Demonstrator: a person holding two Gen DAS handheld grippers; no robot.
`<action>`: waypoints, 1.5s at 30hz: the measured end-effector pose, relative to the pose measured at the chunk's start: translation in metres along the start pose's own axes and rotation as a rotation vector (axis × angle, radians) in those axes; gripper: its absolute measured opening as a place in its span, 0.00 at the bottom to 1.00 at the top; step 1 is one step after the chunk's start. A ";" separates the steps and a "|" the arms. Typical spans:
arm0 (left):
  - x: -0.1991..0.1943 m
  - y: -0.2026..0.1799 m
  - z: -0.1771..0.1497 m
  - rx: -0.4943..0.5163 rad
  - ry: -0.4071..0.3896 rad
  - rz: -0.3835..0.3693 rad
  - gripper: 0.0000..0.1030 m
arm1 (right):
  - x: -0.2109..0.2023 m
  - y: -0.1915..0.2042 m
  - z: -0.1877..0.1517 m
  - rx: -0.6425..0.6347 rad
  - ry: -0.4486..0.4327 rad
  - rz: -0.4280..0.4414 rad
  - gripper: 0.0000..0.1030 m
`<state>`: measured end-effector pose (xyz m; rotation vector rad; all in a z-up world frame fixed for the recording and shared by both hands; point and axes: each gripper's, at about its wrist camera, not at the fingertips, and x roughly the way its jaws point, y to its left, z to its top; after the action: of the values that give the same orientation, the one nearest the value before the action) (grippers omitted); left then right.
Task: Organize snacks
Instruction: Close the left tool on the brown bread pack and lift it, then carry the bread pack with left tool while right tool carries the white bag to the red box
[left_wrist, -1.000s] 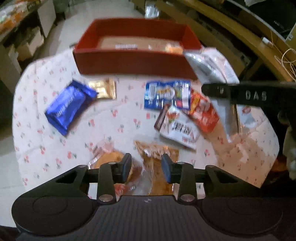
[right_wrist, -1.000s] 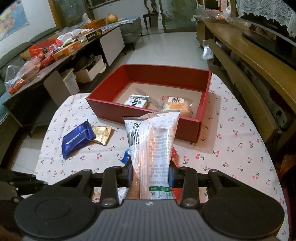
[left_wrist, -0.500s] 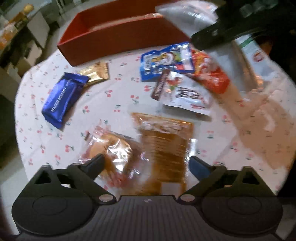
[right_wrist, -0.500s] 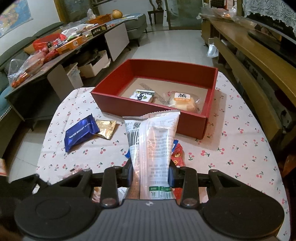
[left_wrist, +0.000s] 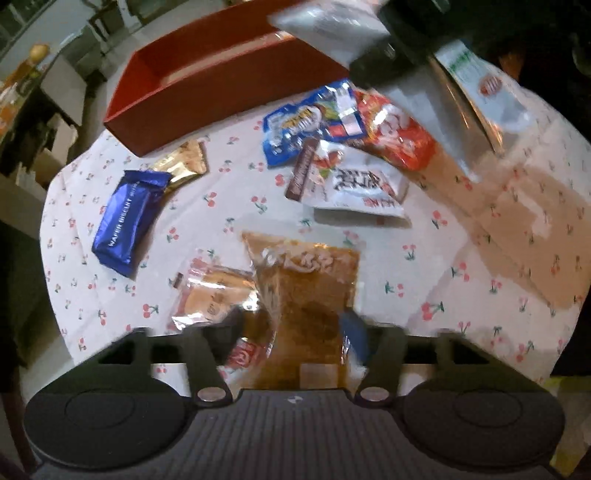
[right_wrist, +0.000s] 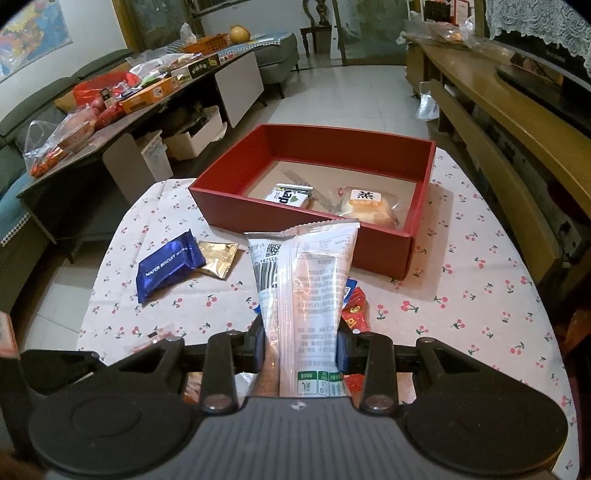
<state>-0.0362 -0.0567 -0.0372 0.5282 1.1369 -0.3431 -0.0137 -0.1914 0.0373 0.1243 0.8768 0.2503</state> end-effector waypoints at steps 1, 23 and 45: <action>0.001 -0.002 0.000 0.004 -0.001 -0.006 0.89 | -0.001 0.000 0.000 0.001 -0.004 0.003 0.51; -0.005 0.023 -0.038 0.071 0.131 -0.100 0.40 | -0.008 0.003 -0.001 -0.011 -0.023 0.016 0.51; -0.026 0.036 -0.030 -0.136 0.009 -0.326 0.32 | -0.002 0.005 0.002 -0.009 -0.025 0.004 0.51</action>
<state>-0.0508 -0.0098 -0.0145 0.2234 1.2464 -0.5410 -0.0140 -0.1866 0.0409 0.1209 0.8505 0.2557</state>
